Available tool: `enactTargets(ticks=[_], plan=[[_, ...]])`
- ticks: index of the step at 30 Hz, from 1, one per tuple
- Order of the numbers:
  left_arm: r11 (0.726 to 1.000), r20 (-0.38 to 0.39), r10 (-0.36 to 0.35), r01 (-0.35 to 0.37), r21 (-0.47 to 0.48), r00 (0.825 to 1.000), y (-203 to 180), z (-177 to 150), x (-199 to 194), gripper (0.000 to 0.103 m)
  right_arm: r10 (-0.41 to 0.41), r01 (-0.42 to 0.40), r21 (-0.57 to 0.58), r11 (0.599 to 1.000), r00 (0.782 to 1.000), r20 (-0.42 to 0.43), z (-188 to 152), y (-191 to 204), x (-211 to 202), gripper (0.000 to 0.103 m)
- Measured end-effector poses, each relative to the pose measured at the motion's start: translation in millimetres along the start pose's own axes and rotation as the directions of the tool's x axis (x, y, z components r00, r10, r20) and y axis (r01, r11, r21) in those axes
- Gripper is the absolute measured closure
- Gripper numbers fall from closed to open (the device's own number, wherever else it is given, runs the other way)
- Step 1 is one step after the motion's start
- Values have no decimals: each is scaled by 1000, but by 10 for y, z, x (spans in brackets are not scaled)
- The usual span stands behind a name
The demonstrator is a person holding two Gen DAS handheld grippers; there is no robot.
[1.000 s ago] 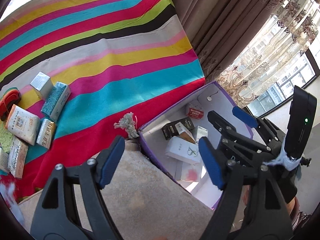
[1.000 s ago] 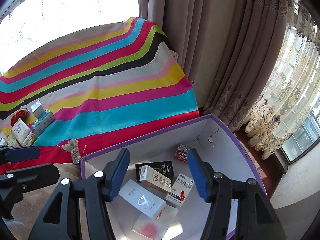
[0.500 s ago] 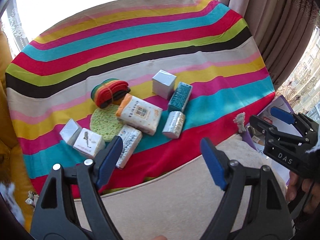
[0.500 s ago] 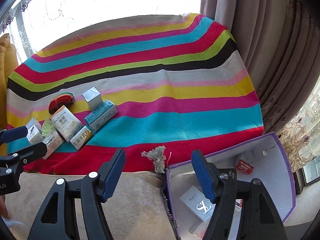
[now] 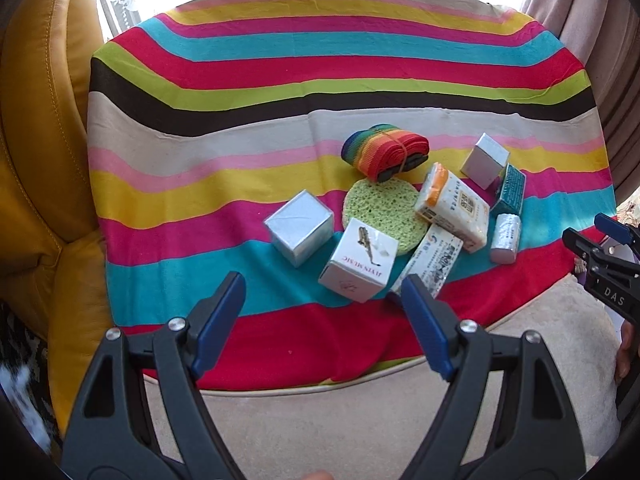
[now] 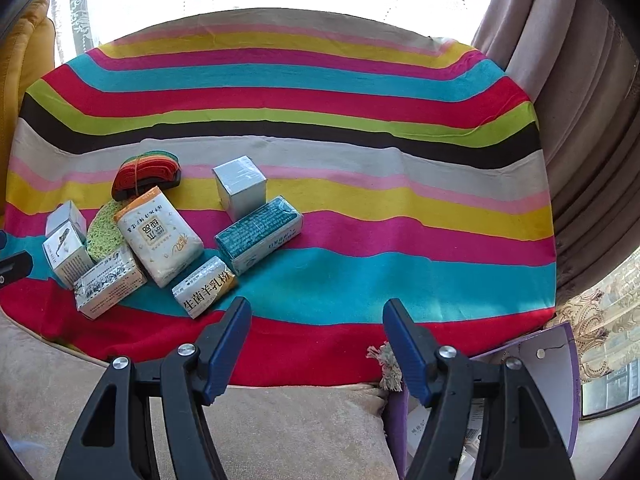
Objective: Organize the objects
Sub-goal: 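Grasp the silver box with the left gripper while the right gripper grasps the white milk-powder box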
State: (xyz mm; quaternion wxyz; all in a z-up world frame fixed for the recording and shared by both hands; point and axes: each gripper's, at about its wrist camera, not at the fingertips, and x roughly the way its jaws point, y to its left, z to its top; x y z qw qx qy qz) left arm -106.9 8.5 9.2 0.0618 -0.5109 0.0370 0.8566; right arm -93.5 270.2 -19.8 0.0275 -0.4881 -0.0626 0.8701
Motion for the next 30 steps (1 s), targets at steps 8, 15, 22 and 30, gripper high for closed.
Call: enactTargets(ticks=[8,15,22,30], plan=[[997,-87,-66,64,-31,994,190,42,227,19,10,-13,-45,999,998,-69,6,118,227,34],[993,-118,-100,92,-68,988,365,135,365,19,109,-110,-6,994,990,-94,-37,73,283,34],[976,-74,-161,147,-160,984,556,285,393,19,169,-168,16,986,982,-86,-40,44,246,34],[945,-159,-236,188,-266,959,570,345,896,31,243,-249,-34,968,963,-120,42,243,252,34]])
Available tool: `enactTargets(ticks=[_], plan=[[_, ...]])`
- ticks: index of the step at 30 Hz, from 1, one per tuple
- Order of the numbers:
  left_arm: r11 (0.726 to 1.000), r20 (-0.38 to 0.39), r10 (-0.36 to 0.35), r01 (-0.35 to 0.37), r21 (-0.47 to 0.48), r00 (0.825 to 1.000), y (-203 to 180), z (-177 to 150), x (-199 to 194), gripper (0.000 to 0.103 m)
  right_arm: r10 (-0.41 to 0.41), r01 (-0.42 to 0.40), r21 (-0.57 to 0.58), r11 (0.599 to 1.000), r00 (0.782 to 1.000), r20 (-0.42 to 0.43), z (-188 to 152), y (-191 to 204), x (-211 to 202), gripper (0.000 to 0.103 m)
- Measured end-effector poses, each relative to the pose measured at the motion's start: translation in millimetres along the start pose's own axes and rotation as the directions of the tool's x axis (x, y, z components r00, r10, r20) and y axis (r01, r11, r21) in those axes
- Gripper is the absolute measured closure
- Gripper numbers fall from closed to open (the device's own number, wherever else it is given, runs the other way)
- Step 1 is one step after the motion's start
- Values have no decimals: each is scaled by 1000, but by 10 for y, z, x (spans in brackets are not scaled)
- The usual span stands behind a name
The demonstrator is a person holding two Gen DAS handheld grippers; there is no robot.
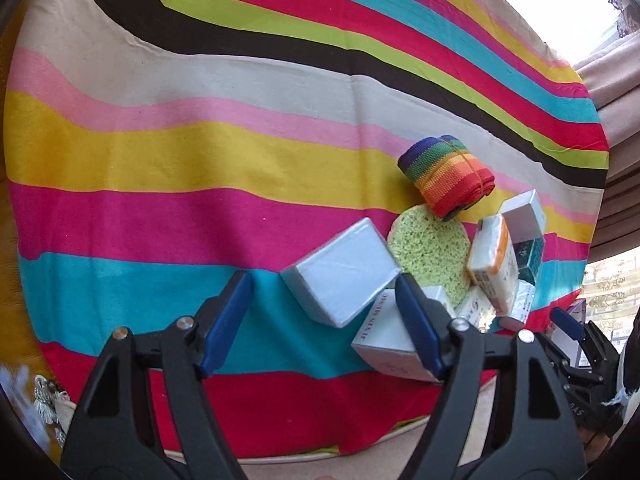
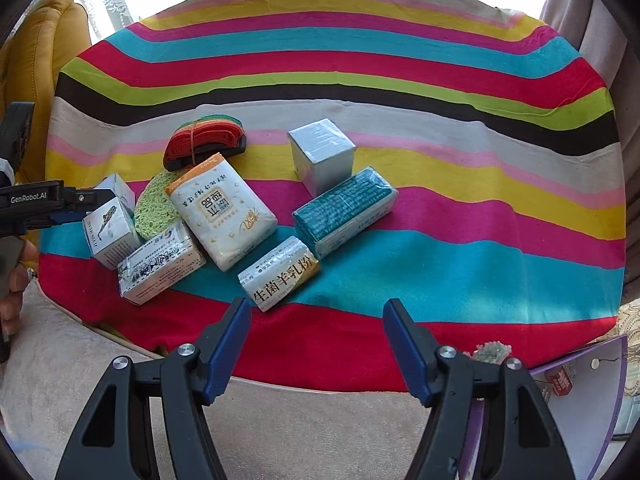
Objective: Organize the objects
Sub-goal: 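Grasp the silver box with the left gripper while the right gripper grasps the white milk-powder box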
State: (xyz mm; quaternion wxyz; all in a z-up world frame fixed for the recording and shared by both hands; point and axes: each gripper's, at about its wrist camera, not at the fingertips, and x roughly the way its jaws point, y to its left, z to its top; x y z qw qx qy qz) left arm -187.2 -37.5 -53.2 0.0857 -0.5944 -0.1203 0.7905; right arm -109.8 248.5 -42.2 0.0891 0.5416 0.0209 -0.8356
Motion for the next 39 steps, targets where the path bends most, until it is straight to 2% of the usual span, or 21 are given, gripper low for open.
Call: enactTargets(ticks=[2,3,5,7,8,14,15,16,18,19,20,22,24,25,27,29,30,31,33,36,39], plan=[[999,6,24,-24,37,1000,-51,-7,36,37,32,-33,-9,999,999,-24,35,34,59,34],[998,10,34,-35,47,999,-69,-7,37,49,46,-47,-9,999,998,-36,53,42,88,34],[997,24,48,-49,59,999,-83,-15,27,56,75,-75,5,997,996,-57,97,50,140,34],[995,52,71,-74,73,996,-89,-46,-17,74,100,-99,26,995,993,-60,147,51,164,34],[995,68,73,-78,68,995,-79,-45,-42,74,105,-103,36,994,993,-60,173,54,177,34],[998,105,45,-50,48,994,1,-57,-114,74,68,-66,19,998,993,-99,255,186,340,36],[999,103,39,-43,32,994,25,-50,-110,67,61,-60,16,998,993,-105,242,202,365,45],[999,102,32,-34,16,994,57,-49,-119,54,55,-53,18,998,992,-112,228,200,388,56],[1000,100,20,-19,-12,995,81,-23,-131,40,43,-40,27,999,993,-112,202,186,414,68],[1000,101,28,-26,-16,994,68,-2,-149,40,34,-32,22,999,994,-106,192,195,406,74],[999,108,45,-44,-14,993,40,17,-175,39,29,-28,14,1000,995,-99,181,212,395,74],[997,107,61,-55,-54,992,11,64,-196,26,18,-18,2,1000,997,-79,152,237,365,75],[988,71,-1,11,-152,998,52,93,-198,26,13,-13,3,1000,998,-59,132,245,333,75],[980,65,-8,21,-196,998,58,123,-181,26,15,-14,7,1000,999,-47,125,240,313,76],[969,71,43,-25,-245,996,23,192,-140,26,18,-18,20,1000,1000,-24,71,205,229,76],[967,55,112,-96,-235,992,-71,236,-41,28,25,-25,27,999,1000,1,32,184,164,76],[968,39,142,-130,-212,989,-127,238,15,43,27,-27,28,999,1000,16,20,176,127,76],[968,28,169,-161,-195,985,-172,223,57,49,23,-24,28,999,999,32,2,166,84,76],[970,59,201,-190,-152,978,-248,174,47,50,8,-10,25,1000,998,69,-39,173,0,76],[974,109,194,-179,-138,975,-241,68,-66,52,-10,8,15,1000,993,117,-90,194,-118,76],[983,212,149,-123,-134,966,-299,-79,-337,52,-21,21,1,1000,986,164,-99,200,-207,76]])
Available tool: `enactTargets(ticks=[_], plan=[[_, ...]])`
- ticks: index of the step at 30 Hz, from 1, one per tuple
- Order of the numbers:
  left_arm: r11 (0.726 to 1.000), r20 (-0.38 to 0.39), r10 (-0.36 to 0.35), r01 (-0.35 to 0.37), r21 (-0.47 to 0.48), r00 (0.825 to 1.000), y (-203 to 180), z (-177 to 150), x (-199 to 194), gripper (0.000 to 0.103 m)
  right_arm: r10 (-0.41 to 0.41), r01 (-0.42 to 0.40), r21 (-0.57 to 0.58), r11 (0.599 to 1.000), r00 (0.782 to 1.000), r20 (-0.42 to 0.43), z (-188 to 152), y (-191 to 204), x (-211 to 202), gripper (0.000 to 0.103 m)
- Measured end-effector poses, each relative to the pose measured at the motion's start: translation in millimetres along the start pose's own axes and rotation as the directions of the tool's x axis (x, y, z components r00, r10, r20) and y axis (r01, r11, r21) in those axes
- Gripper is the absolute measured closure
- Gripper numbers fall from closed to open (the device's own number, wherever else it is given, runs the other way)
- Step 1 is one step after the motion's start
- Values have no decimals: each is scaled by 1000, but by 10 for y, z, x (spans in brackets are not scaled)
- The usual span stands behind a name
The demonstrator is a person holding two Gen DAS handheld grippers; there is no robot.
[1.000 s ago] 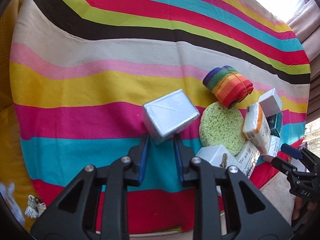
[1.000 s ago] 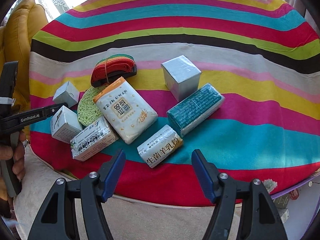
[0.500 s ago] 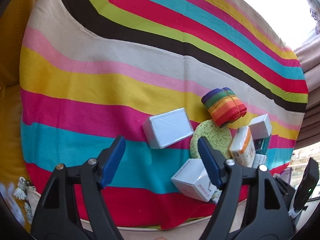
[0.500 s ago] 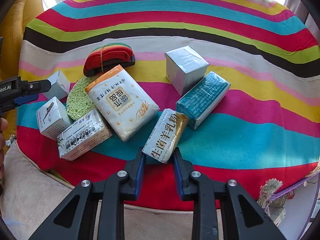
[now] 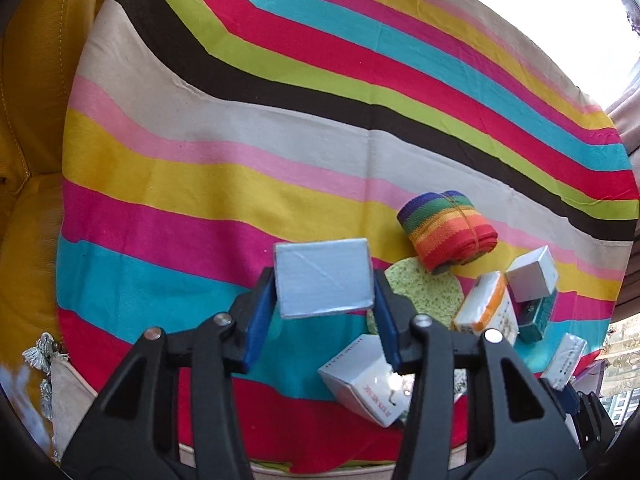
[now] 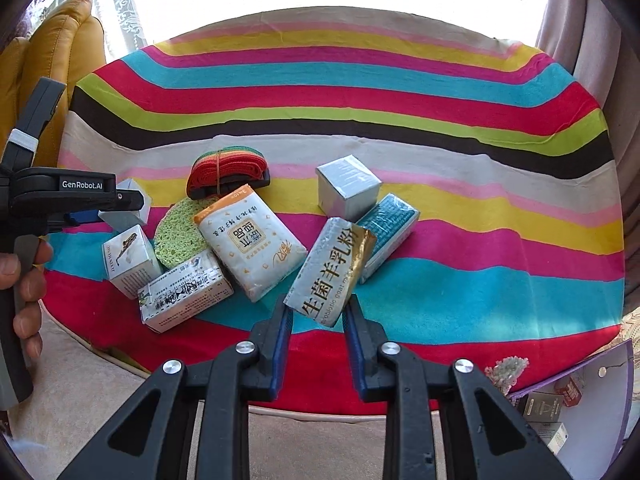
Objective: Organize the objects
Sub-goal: 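Grasp the silver box with the left gripper while the right gripper grasps the white milk-powder box, then carry both boxes over the storage box and open both grippers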
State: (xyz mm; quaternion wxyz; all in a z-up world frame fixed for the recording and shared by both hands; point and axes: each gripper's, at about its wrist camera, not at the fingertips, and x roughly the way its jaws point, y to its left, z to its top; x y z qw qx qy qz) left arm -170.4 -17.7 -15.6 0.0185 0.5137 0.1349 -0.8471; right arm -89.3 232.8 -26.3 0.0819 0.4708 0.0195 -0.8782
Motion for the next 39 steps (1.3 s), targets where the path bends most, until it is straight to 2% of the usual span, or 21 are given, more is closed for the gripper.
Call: enactTargets(ticks=[4,7,11,15,22,26,34,39], plan=[[994,103,-57,46,103,993,-273,-217,-426,52,-26,27,-16,1000,998,61,-23,-9,-194,76],[982,121,-93,72,173,988,-546,-372,-580,52,-62,63,-7,998,994,89,-42,-62,-300,76],[955,71,-151,126,269,986,-985,-603,-605,52,-94,89,49,995,991,93,-161,-311,-456,76],[908,0,-199,184,377,980,-1461,-917,-668,52,-125,118,101,988,989,77,-323,-620,-598,76],[822,-73,-210,217,527,975,-2155,-1368,-691,52,-219,209,163,964,975,41,-632,-1147,-746,76],[782,-121,-219,248,572,968,-2436,-1528,-653,52,-287,279,207,938,958,11,-835,-1457,-813,76],[710,-188,-231,297,639,955,-2921,-1799,-587,52,-437,427,273,862,899,-24,-1091,-1888,-1065,76],[676,-209,-233,313,667,950,-3140,-1905,-561,52,-476,462,306,832,879,-33,-1152,-2060,-1145,76]])
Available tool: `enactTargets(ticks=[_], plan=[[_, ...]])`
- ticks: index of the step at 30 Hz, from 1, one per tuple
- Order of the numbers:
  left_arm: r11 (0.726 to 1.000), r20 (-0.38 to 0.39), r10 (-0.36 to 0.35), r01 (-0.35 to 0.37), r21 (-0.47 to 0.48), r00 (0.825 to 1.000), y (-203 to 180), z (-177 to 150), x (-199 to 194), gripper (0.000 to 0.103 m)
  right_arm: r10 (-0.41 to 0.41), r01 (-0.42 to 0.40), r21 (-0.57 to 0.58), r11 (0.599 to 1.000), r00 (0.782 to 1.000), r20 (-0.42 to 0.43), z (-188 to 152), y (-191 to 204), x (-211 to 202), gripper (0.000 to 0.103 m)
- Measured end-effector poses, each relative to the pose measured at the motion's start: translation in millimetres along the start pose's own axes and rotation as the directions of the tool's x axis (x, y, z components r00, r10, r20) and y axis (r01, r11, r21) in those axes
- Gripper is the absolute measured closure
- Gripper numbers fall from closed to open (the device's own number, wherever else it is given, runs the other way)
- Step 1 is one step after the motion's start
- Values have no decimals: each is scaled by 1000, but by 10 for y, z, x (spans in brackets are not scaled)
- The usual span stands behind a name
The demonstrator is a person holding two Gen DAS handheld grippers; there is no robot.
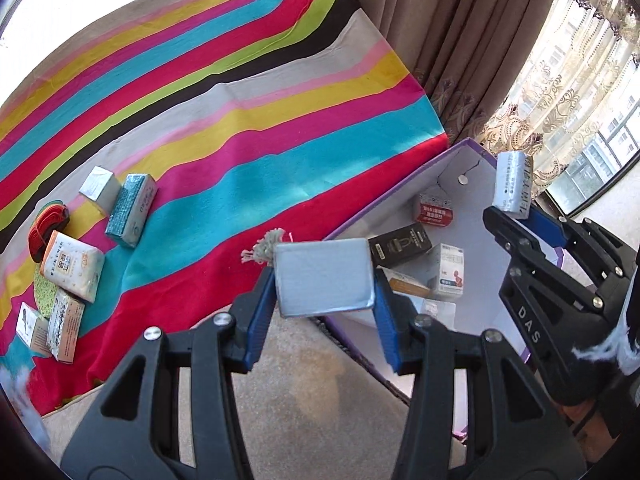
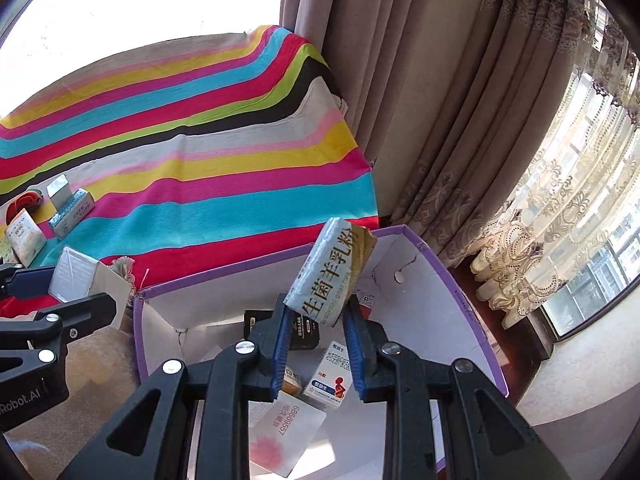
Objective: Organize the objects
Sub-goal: 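Carry both boxes over the storage box and open both grippers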
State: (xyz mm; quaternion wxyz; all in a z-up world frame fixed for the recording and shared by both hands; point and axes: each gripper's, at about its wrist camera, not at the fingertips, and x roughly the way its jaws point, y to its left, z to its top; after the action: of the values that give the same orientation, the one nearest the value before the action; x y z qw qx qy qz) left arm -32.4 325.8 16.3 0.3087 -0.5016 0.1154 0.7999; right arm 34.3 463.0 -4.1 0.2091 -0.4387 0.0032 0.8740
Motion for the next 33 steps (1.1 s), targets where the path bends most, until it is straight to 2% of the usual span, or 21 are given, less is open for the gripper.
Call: enactTargets(ticks=[4,7,8,9,10,12,15,21,33], plan=[[1000,-9,-18,18,18,1000,-103,41,57,52,-19,19,14,1000,1000,-5,-5,-76,19,76],[998,-18,-56,57,14,998,-137,63,95,51,-29,29,22,999,1000,-12,-11,-114,44,75],[997,-25,-69,70,11,997,-143,64,109,48,-32,32,24,999,999,-14,-11,-119,52,75],[997,-31,-74,74,9,997,-142,64,117,36,-36,36,27,999,999,-13,-14,-127,53,74],[998,-30,-65,66,6,997,-137,64,115,30,-43,44,30,999,999,-15,-17,-131,63,74],[999,-21,-32,32,10,999,-127,62,87,29,-28,28,35,999,999,-18,-18,-142,73,72],[999,7,41,-41,27,999,-91,58,1,28,-14,14,38,999,1000,-20,-21,-110,73,63],[987,51,161,-161,-3,986,156,8,-184,27,6,-6,10,1000,1000,-3,12,54,-6,52],[965,109,258,-251,-76,960,674,-109,-485,26,51,-48,-93,994,998,26,155,531,-183,45]])
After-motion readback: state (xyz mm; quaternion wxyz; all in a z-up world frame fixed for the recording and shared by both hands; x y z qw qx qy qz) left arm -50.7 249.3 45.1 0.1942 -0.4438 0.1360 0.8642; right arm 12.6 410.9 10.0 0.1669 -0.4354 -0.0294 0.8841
